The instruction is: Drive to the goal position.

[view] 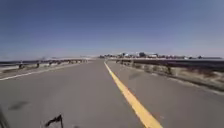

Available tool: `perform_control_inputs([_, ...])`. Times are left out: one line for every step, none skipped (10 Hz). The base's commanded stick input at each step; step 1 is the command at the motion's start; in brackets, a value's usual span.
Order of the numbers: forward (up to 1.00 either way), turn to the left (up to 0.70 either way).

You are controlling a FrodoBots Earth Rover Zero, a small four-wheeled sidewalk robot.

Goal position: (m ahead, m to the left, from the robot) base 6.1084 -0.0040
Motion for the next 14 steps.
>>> perform_control_inputs([1.0,0.0])
perform_control_inputs([1.0,0.0])
perform_control_inputs([1.0,0.0])
perform_control_inputs([1.0,0.0])
perform_control_inputs([1.0,0.0])
perform_control_inputs([1.0,0.0])
perform_control_inputs([1.0,0.27])
perform_control_inputs([1.0,0.27])
perform_control_inputs([1.0,0.27])
perform_control_inputs([1.0,0.0])
perform_control_inputs([1.0,0.0])
perform_control_inputs([1.0,0.0])
perform_control_inputs([1.0,0.0])
perform_control_inputs([1.0,0.0])
